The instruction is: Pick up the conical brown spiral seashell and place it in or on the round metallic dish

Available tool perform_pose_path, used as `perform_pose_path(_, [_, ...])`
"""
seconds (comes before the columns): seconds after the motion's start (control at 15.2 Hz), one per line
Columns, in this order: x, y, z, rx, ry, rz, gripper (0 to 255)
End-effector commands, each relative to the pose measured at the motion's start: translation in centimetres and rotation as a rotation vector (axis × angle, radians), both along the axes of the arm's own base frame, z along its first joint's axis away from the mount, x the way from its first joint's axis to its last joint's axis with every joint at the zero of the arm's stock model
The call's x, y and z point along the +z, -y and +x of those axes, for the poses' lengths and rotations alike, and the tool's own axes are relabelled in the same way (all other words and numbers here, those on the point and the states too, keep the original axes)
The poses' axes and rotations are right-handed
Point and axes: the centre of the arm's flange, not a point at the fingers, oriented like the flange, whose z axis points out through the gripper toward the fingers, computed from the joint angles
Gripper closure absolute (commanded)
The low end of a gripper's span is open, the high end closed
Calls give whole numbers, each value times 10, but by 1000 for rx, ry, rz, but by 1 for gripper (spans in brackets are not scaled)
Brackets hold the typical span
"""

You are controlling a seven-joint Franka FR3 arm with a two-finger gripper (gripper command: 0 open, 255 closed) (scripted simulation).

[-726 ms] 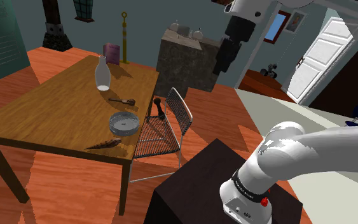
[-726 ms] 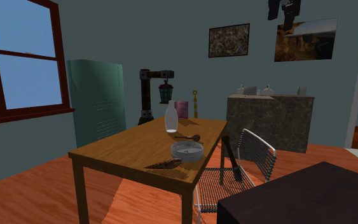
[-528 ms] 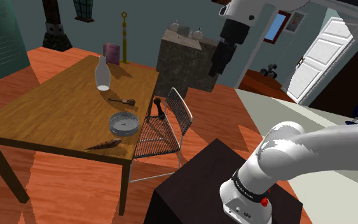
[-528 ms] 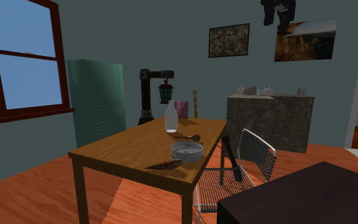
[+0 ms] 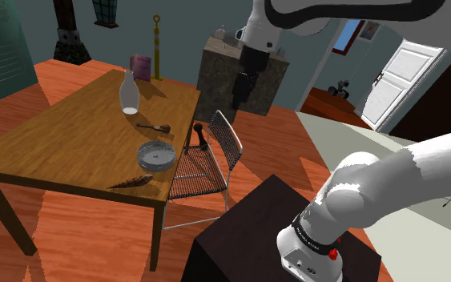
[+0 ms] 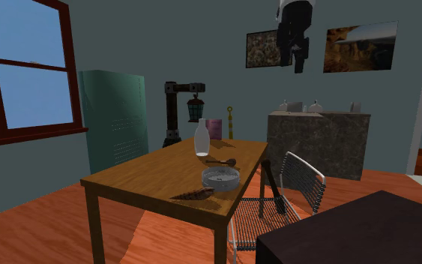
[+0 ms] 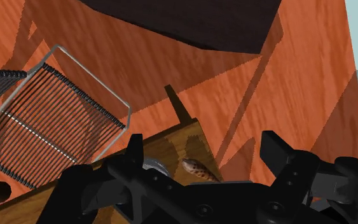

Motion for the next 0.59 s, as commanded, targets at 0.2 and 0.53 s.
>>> perform_pose_path(0.2, [-47,-21,45,91,-16,-14,0])
perform_pose_path(0.53, [-95,-46,88,182,-33,-29,0])
